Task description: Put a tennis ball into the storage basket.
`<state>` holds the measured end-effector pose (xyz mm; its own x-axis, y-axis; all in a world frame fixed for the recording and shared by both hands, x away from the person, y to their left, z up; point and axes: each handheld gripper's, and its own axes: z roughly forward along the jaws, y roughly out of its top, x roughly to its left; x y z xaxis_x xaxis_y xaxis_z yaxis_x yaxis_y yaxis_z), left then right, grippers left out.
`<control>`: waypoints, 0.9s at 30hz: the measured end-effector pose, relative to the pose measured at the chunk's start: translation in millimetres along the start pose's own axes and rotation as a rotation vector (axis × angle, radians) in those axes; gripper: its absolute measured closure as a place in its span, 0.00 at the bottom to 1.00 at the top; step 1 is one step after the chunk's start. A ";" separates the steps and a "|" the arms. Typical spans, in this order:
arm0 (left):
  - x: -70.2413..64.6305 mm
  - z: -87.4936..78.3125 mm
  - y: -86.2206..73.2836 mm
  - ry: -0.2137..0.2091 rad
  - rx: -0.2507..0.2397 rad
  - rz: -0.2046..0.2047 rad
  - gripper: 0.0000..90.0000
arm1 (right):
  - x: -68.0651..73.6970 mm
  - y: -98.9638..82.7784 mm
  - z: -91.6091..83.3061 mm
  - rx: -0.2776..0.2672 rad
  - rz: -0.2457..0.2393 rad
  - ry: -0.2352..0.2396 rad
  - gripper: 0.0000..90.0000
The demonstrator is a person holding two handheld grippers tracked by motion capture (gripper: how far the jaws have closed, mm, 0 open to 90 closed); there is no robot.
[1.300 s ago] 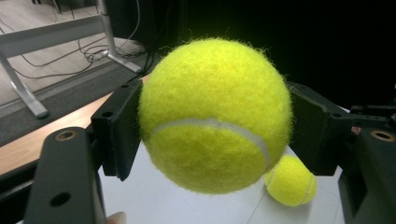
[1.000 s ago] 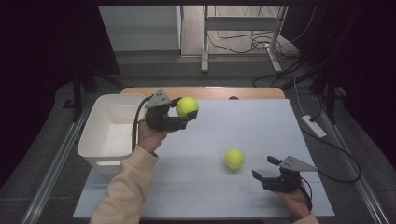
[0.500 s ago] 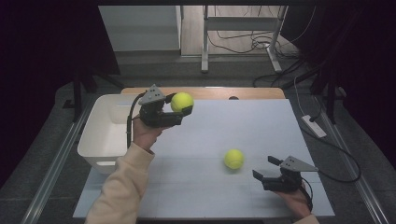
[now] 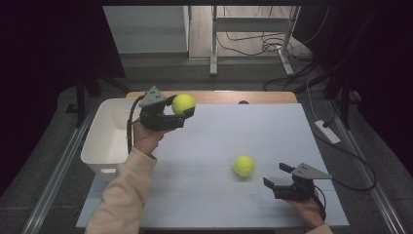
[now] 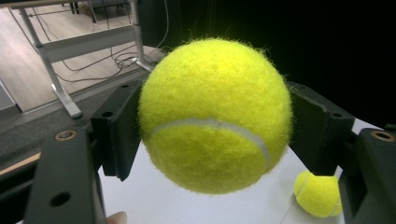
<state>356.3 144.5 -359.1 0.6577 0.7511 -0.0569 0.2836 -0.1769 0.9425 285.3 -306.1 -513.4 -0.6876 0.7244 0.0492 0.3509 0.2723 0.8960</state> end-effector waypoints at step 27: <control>28.5 -16.0 0.8 0.101 -0.001 -0.038 0.30 | 0.2 -0.3 -0.2 0.000 0.000 0.000 0.13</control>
<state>364.1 175.9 -354.7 0.5726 0.8177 -0.0588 0.3064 -0.1469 0.9405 284.9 -306.1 -513.5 -0.6878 0.7242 0.0492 0.3511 0.2726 0.8958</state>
